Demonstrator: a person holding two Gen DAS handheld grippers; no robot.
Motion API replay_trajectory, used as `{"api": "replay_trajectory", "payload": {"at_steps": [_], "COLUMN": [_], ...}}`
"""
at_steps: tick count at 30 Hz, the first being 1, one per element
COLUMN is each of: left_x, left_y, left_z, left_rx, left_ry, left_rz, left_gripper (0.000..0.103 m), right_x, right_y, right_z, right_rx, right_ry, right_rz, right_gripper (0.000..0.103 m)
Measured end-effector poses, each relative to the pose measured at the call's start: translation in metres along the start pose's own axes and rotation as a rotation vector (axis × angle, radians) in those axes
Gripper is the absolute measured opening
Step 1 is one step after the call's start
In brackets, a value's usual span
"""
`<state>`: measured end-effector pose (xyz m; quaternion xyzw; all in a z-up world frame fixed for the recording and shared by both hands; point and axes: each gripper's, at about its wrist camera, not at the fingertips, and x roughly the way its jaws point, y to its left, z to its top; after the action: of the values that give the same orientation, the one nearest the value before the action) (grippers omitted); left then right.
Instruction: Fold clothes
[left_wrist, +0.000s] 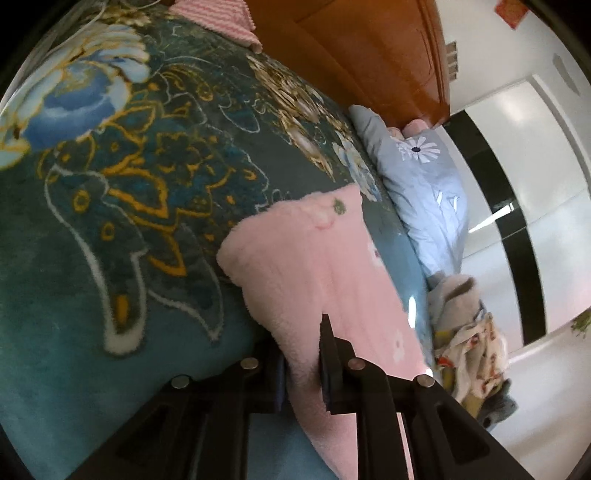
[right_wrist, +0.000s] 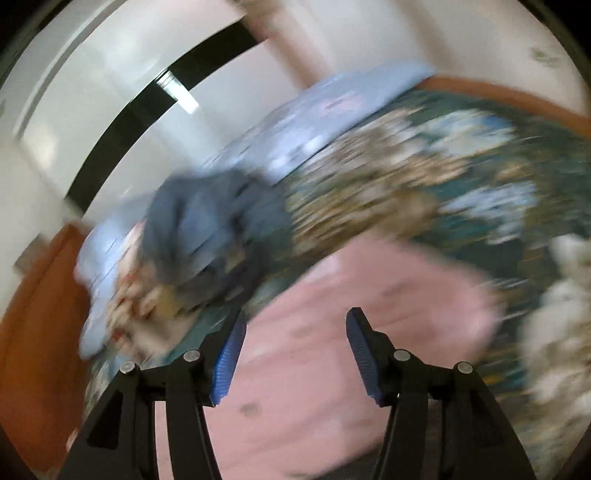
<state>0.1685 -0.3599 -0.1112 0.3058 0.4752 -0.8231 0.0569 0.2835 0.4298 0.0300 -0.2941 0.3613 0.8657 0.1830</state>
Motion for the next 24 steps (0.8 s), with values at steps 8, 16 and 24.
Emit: {"api": "replay_trajectory", "payload": {"at_steps": [8,16,24], "left_x": [-0.018,-0.014,-0.013], "left_y": [0.008,-0.083,-0.121], "left_z": [0.015,-0.014,-0.037], "left_rx": [-0.02,0.464,0.626], "left_ry": [-0.114,-0.254,-0.286], "left_rz": [-0.001,0.19,0.084], "left_gripper": [0.033,0.016,0.012], "right_x": [0.126,0.146,0.14], "right_y": [0.157,0.188,0.179], "right_z": [-0.125,-0.175,-0.168], "right_rx": [-0.27,-0.334,-0.271], "right_ry": [0.378,0.481,0.488], "right_rz": [0.221,0.206,0.152], "right_gripper": [0.058,0.058,0.058]}}
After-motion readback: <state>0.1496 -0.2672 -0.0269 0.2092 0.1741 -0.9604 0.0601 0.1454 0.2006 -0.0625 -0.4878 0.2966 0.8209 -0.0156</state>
